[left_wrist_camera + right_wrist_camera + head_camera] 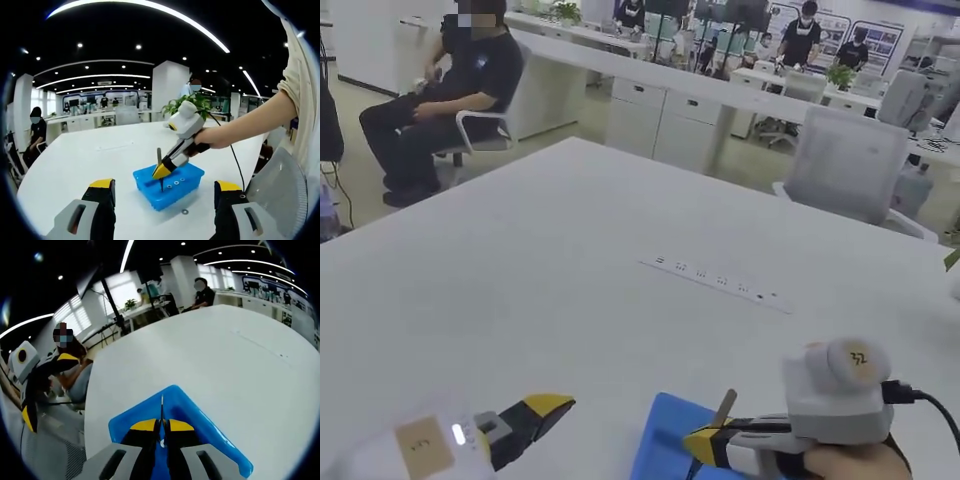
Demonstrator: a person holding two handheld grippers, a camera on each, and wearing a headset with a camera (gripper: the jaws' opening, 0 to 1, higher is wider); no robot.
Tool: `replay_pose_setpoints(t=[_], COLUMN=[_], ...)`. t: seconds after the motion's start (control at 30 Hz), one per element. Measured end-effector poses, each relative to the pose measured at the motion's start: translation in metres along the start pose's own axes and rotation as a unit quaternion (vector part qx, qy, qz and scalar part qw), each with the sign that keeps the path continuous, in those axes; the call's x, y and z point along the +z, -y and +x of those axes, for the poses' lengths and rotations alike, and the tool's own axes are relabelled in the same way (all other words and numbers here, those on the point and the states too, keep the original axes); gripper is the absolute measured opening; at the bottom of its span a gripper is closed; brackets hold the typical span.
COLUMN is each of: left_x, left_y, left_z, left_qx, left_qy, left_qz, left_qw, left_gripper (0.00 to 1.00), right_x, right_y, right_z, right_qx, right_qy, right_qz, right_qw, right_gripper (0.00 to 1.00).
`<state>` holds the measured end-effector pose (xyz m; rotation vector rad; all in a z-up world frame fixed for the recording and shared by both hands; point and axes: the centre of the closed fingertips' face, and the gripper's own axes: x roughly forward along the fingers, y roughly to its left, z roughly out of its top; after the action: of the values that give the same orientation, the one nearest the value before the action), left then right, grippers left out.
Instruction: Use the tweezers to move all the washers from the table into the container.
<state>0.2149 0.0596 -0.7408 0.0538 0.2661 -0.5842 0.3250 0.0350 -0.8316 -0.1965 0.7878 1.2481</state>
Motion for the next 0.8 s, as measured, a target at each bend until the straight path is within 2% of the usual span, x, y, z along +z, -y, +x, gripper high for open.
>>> replay_pose_setpoints(t=[0.2, 0.3, 0.5, 0.63, 0.8], left_x=[0.0, 0.0, -0.001, -0.003, -0.003], left_y=[-0.001, -0.001, 0.0, 0.001, 0.002], left_z=[0.0, -0.001, 0.0, 0.0, 0.001], left_qx=[0.001, 0.002, 0.001, -0.001, -0.002], left_qy=[0.0, 0.0, -0.002, -0.006, -0.01], left_qz=[-0.001, -0.002, -0.002, -0.001, 0.0], left_qw=[1.0, 1.0, 1.0, 1.0, 0.9999], left_gripper=[0.82, 0.82, 0.82, 0.82, 0.82], right_x=[-0.001, 0.002, 0.013, 0.025, 0.031], right_y=[0.0, -0.001, -0.009, -0.018, -0.033], right_z=[0.001, -0.003, -0.018, -0.033, -0.049], right_qx=[-0.003, -0.006, -0.01, -0.01, -0.004], right_qy=[-0.002, 0.005, 0.038, 0.082, 0.107], right_qz=[-0.01, -0.011, -0.011, 0.001, 0.009], right_qw=[0.9999, 0.9999, 0.9992, 0.9966, 0.9942], right_gripper=[0.04, 0.04, 0.04, 0.04, 0.04])
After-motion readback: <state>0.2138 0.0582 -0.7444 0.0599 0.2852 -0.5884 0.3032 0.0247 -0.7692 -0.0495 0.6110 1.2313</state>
